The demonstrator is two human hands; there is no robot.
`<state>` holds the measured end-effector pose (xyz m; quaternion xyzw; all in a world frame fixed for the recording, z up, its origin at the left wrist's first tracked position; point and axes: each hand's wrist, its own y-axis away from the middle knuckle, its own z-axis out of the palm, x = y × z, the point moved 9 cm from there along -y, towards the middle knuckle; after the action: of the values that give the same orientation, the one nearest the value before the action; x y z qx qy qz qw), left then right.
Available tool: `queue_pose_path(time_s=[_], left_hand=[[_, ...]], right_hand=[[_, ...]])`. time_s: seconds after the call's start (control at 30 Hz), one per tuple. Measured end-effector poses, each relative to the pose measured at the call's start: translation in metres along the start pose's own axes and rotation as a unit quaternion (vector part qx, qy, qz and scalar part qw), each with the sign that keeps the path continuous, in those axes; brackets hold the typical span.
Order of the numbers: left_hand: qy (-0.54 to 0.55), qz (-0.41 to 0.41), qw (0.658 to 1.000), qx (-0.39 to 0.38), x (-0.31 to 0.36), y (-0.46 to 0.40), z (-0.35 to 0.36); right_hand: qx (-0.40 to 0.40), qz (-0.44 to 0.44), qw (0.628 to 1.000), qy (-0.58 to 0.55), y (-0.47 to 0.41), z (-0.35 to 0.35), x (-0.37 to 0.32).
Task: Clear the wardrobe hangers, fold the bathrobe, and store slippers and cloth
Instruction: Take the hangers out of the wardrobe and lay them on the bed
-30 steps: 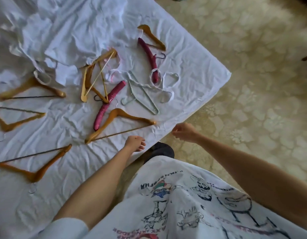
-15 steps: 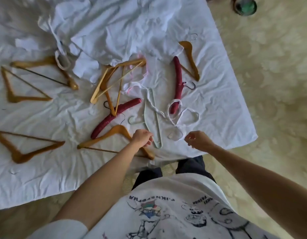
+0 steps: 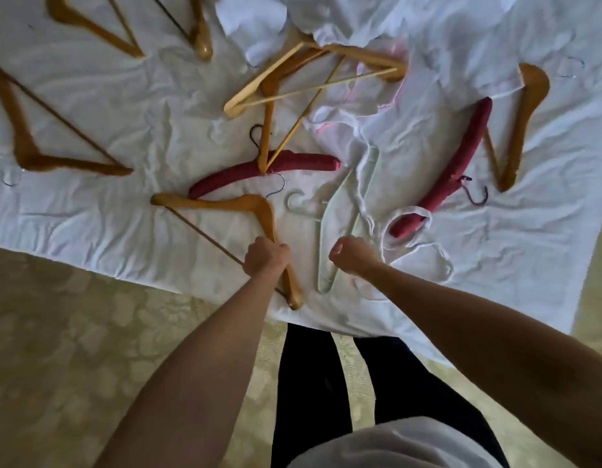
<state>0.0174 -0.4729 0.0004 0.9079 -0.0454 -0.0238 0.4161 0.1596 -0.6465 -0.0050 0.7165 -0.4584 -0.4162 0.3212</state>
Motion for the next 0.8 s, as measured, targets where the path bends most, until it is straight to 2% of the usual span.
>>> queue_pose_path(time_s=[0.1, 0.27, 0.4, 0.6, 0.8], left_hand=[[0.025, 0.001, 1.000, 0.001, -0.004, -0.036, 0.019], [0.024, 0.024, 0.999, -0.021, -0.006, -0.071, 0.047], [0.080, 0.048, 0.995, -0.028, -0.014, -0.069, 0.040], [0.249, 0.098, 0.964, 0.011, -0.019, -0.005, -0.029], [0.340, 0.123, 0.931, 0.047, -0.028, 0.058, -0.119]], right_hand=[[0.051, 0.045, 0.998, 0.007, -0.043, 0.014, 0.001], [0.074, 0.056, 0.995, 0.044, -0.075, 0.045, -0.005], [0.105, 0.061, 0.992, -0.042, -0.056, 0.043, -0.009], [0.193, -0.004, 0.949, -0.248, 0.038, 0.005, -0.043], [0.171, -0.118, 0.935, -0.287, 0.123, -0.044, -0.094]])
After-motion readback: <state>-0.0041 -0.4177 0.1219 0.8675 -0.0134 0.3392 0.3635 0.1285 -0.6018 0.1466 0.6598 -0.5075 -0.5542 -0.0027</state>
